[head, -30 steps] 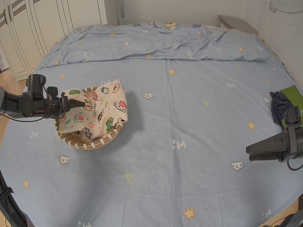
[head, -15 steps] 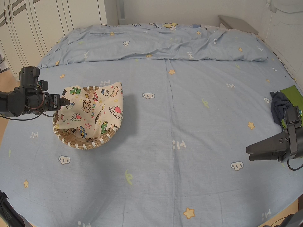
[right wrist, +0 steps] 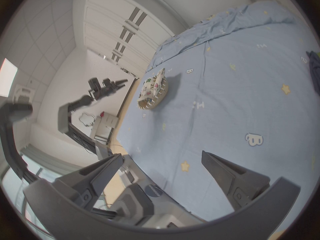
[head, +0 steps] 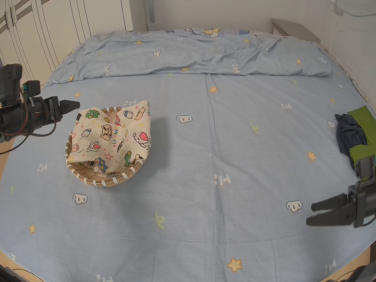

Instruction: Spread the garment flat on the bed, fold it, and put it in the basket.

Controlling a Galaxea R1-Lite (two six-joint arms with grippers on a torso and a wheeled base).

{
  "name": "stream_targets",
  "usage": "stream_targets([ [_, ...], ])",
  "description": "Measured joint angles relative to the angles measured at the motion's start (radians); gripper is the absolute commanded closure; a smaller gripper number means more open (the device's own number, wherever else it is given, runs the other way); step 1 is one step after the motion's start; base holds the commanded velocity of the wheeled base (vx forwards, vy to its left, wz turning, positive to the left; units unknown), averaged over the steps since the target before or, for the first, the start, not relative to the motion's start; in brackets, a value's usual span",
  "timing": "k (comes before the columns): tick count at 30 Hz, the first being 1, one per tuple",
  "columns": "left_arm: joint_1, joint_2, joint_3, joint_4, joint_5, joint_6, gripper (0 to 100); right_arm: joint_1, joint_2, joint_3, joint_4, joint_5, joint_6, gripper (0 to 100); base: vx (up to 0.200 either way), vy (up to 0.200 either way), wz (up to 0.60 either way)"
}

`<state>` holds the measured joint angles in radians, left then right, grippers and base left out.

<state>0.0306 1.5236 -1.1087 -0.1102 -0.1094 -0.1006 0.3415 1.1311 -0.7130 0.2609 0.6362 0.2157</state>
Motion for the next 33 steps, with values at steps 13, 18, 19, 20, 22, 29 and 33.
stream_targets([
  [13,-0.051,-0.53,0.377,0.003,0.079,-0.066,0,-0.1,-0.302,0.45,-0.22,-0.017,-0.093,0,0.0,0.0,0.0],
  [18,-0.051,-0.752,0.574,0.005,0.133,-0.08,0,-0.129,-0.506,0.547,-0.219,-0.023,-0.039,0,0.0,0.0,0.0],
  [19,-0.049,-0.795,0.609,0.005,0.139,-0.083,0,-0.133,-0.541,0.559,-0.214,-0.026,-0.027,0,0.0,0.0,0.0],
  [20,-0.047,-0.838,0.641,0.006,0.146,-0.085,0,-0.137,-0.576,0.569,-0.21,-0.031,-0.013,0,0.0,0.0,0.0],
  [22,-0.043,-0.938,0.711,0.006,0.156,-0.09,0,-0.146,-0.656,0.588,-0.202,-0.045,0.018,0,0.0,0.0,0.0],
  [29,-0.031,-1.261,0.879,0.006,0.155,-0.082,0,-0.187,-0.899,0.624,-0.191,-0.172,0.056,0,0.0,0.0,0.0],
  [33,-0.025,-1.398,0.979,-0.001,0.151,-0.004,0,-0.252,-0.981,0.638,-0.197,-0.269,0.04,0,0.0,0.0,0.0],
])
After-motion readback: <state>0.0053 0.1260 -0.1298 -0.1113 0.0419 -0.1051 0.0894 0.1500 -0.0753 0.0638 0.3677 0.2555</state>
